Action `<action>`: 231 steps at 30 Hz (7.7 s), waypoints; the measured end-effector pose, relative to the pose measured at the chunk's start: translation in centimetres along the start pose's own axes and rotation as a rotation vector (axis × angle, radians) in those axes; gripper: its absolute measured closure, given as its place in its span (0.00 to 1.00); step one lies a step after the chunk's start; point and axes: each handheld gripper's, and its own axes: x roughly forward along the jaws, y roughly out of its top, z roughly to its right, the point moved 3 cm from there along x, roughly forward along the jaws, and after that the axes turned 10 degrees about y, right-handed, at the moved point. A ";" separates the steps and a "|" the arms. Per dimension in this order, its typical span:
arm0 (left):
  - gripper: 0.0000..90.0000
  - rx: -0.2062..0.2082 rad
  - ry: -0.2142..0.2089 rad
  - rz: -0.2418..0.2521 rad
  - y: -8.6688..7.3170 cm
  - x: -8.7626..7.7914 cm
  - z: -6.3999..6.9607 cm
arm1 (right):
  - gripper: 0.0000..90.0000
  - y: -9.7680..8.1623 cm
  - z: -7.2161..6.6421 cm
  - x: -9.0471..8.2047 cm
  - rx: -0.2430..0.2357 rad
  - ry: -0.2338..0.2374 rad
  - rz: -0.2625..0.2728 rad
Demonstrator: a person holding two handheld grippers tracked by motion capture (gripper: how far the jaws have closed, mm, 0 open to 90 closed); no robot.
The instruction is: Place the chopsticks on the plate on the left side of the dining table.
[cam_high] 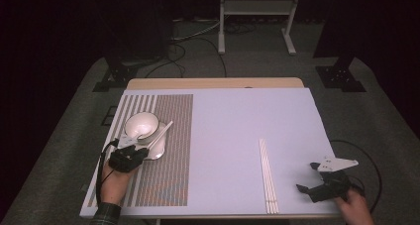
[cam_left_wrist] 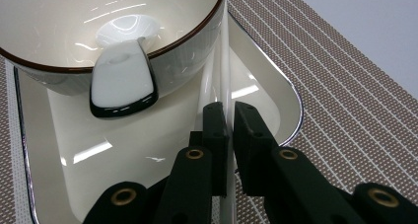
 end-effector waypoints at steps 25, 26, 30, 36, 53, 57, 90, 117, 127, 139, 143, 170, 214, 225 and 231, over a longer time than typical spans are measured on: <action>0.95 -0.056 -0.002 0.059 -0.7 -2.7 0.2 | 0.02 0.0 0.0 0.0 0.000 0.000 0.000; 0.96 -0.057 -0.005 0.056 -0.9 -2.8 0.3 | 0.02 0.0 0.0 0.0 0.000 0.000 0.000; 0.99 -0.071 -0.028 0.052 -1.3 -3.4 0.6 | 0.02 0.0 0.0 0.0 0.000 0.000 0.000; 1.00 -0.083 -0.064 0.054 -2.0 -4.3 1.6 | 0.02 0.0 0.0 0.0 0.000 0.000 0.000; 1.00 -0.069 -0.055 0.010 -3.2 -3.8 1.8 | 0.02 0.0 0.0 0.0 0.000 0.000 0.000; 1.00 -0.074 -0.036 0.001 -3.4 -3.7 1.5 | 0.02 0.0 0.0 0.0 0.000 0.000 0.000; 1.00 -0.109 0.045 -0.030 -4.1 -3.2 -0.7 | 0.02 0.0 0.0 0.0 0.000 0.000 0.000; 1.00 -0.147 0.096 -0.029 -4.6 -3.4 -2.9 | 0.02 0.0 0.0 0.0 0.000 0.000 0.000; 1.00 -0.156 0.120 -0.033 -4.9 -3.5 -3.8 | 0.02 0.0 0.0 0.0 0.000 0.000 0.000; 1.00 -0.167 0.136 -0.024 -4.8 -3.4 -4.5 | 0.02 0.0 0.0 0.0 0.000 0.000 -0.001; 1.00 -0.171 0.140 -0.022 -4.7 -3.4 -4.7 | 0.02 0.0 0.0 0.0 0.000 0.000 0.000; 1.00 -0.182 0.164 -0.003 -3.9 -2.6 -6.3 | 0.02 0.0 0.0 0.0 0.001 0.000 -0.001; 1.00 -0.215 0.185 0.014 -2.8 -1.4 -8.4 | 0.02 0.0 0.0 0.0 0.001 0.000 0.000; 1.00 -0.216 0.185 0.011 -2.6 -1.0 -8.7 | 0.02 0.0 0.0 0.0 0.001 0.000 0.000; 1.00 -0.233 0.200 0.034 -2.4 -2.0 -9.6 | 0.02 0.0 0.0 0.0 0.001 0.000 0.000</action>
